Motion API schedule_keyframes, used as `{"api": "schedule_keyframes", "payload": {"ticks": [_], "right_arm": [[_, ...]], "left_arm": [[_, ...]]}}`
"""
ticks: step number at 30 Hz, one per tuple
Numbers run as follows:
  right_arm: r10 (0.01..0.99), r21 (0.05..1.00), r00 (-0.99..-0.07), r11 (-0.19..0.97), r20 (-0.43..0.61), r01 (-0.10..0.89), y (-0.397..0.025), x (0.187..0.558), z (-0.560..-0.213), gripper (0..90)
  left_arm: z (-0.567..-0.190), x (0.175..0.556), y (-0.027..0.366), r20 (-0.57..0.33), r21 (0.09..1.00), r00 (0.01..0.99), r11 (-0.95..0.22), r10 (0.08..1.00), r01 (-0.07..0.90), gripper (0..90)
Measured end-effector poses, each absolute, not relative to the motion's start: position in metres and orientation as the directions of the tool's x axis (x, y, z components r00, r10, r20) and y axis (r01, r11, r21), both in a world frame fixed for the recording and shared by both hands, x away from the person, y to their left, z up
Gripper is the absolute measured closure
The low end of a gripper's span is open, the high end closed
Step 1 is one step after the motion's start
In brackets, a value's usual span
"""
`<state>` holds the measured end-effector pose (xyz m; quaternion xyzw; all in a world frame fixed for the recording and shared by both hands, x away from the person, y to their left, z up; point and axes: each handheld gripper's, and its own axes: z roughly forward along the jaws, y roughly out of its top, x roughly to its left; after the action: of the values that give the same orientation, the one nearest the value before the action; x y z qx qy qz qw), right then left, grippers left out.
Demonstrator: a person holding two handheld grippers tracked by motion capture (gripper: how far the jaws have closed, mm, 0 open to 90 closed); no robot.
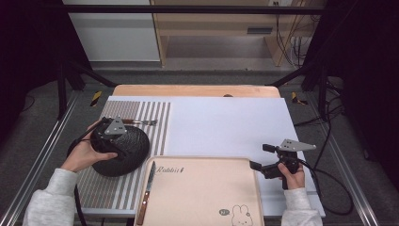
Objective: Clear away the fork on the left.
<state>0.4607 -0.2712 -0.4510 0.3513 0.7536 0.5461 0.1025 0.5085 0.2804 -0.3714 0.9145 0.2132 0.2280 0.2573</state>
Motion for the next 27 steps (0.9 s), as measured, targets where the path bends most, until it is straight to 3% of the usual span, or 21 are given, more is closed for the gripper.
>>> {"api": "schedule_keyframes", "payload": {"ticks": [27], "right_arm": [[0.642,0.893,-0.731,0.158,0.231,0.421,-0.271,0.461,-0.452,0.3]], "left_arm": [[-0.376,0.552,0.298,0.475,0.413,0.761,-0.875,0.442,0.251,1.1]]}}
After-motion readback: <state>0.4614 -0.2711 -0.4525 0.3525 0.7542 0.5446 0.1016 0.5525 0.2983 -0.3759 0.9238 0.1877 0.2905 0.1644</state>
